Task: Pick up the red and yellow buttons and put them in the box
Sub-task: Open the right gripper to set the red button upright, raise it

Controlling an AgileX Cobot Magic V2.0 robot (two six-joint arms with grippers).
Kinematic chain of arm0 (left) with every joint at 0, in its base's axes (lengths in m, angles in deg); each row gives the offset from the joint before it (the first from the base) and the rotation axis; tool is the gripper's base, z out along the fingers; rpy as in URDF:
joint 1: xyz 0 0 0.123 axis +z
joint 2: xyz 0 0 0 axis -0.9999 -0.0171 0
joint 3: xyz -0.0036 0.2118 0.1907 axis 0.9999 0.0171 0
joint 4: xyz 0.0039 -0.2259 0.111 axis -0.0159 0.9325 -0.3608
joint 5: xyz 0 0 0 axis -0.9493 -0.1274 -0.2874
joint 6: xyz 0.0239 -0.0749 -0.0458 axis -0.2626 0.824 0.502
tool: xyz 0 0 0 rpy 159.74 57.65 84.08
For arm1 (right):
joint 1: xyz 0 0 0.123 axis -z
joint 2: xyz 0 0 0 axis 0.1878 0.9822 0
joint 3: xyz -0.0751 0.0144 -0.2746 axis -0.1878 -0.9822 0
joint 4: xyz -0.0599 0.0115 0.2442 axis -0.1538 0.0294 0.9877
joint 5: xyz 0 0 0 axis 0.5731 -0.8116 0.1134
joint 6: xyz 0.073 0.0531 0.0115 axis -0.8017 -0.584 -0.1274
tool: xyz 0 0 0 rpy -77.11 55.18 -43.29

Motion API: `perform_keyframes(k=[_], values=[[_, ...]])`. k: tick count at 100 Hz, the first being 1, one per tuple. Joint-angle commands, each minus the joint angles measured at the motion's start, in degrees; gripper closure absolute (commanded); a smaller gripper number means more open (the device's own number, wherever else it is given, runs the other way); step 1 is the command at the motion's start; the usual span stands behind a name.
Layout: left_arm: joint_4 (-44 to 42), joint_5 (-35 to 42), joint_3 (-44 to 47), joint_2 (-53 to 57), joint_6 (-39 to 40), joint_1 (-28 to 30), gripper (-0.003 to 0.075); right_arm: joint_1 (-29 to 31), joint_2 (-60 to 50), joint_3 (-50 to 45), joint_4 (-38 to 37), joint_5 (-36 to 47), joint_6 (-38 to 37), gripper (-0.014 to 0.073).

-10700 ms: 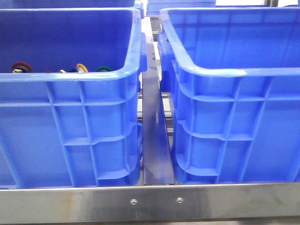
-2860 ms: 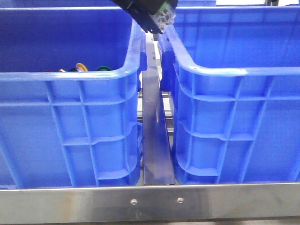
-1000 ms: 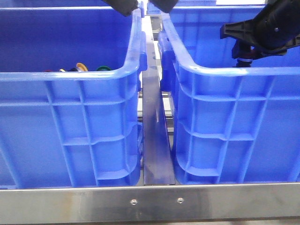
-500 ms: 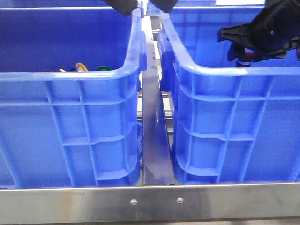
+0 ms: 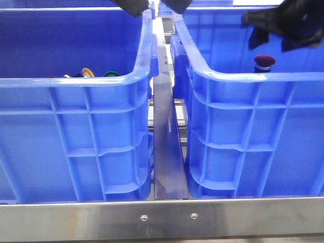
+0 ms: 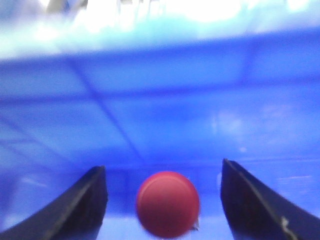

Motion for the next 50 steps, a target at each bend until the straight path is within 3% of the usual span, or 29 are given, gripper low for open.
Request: perform_keyframes(k=[1, 17, 41, 50], values=[[2.05, 2.66, -1.57, 1.88, 0.0, -0.56, 0.0146, 0.08, -6.83, -1.12, -0.43, 2.43, 0.4, 0.0085], [2.05, 2.66, -1.57, 1.88, 0.0, -0.56, 0.0146, 0.03, -15.98, -7.48, -0.43, 1.95, 0.4, 0.0123], [2.05, 2.77, -1.57, 1.99, 0.09, -0.45, 0.0147, 0.03, -30.73, -17.06, -0.43, -4.94, 0.4, 0.0396], [2.05, 3.13, -1.57, 2.1, 0.24, -0.35, 0.0147, 0.03, -36.03, -20.98, -0.43, -7.32, 0.4, 0.0457]])
